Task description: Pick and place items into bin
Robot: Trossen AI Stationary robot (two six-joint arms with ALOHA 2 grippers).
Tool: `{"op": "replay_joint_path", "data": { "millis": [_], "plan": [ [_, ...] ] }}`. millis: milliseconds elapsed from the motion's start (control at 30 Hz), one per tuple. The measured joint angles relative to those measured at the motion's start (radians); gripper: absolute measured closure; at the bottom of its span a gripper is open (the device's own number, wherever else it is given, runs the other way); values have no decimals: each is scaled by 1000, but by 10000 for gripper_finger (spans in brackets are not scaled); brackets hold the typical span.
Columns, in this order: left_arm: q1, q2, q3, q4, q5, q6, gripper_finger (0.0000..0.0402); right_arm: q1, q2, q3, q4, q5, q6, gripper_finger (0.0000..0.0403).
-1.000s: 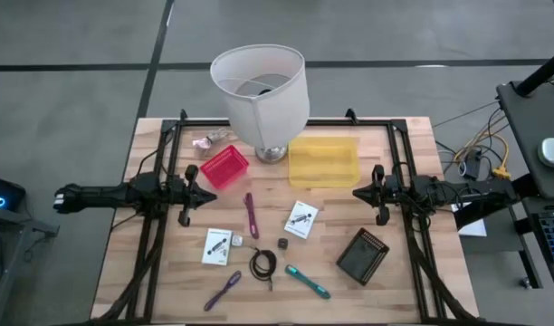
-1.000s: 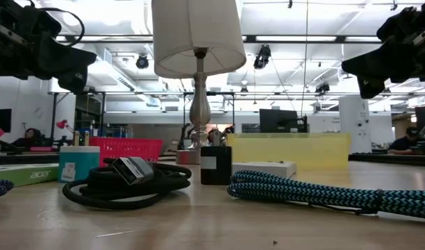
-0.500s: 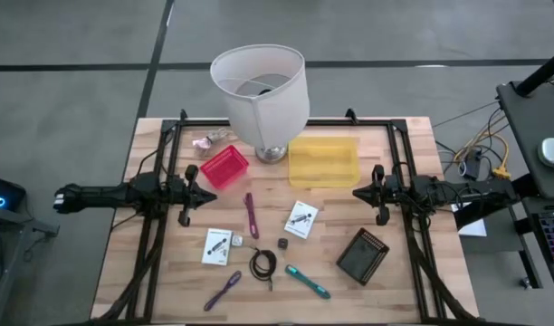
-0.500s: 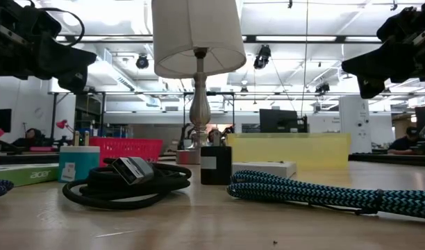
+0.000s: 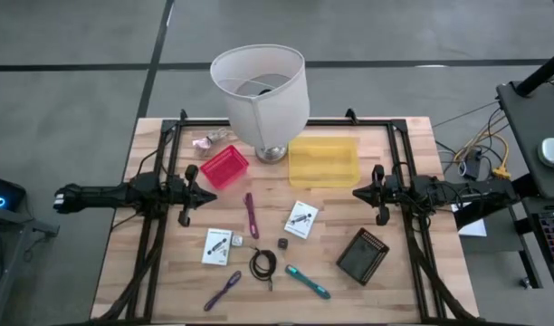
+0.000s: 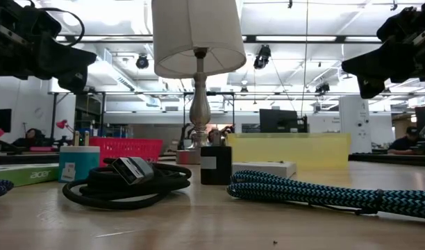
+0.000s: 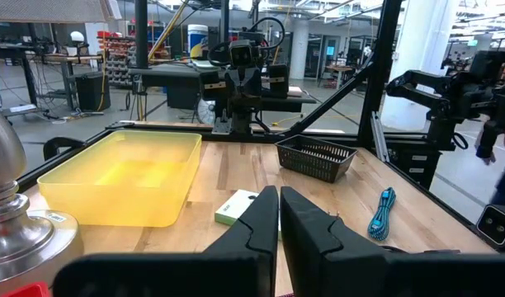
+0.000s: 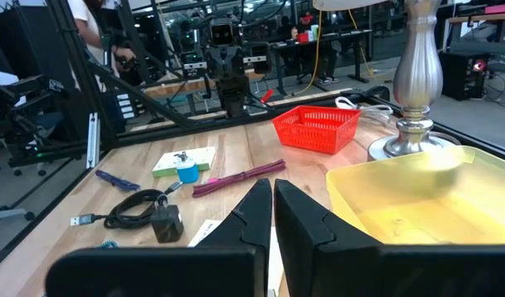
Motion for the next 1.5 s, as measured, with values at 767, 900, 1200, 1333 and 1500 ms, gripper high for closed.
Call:
{"op": "replay_joint_path", "data": {
  "millis": [767, 900, 1200, 1333, 1500],
  "plan": [
    [0, 0, 0, 12, 0, -78, 402, 0, 0, 0, 121, 37, 92, 394],
    [0, 0, 0, 69, -6, -302, 402, 0, 0, 0, 283, 43, 206, 394],
    [0, 1, 0, 194, -12, -523, 402, 0, -1, 0, 535, 56, 366, 394],
    [0, 1, 0, 314, -41, -525, 401, 0, 0, 0, 542, 55, 364, 394],
    [0, 0, 2, 502, -106, -520, 380, 0, 12, 0, 546, 59, 423, 394]
  ]
}}
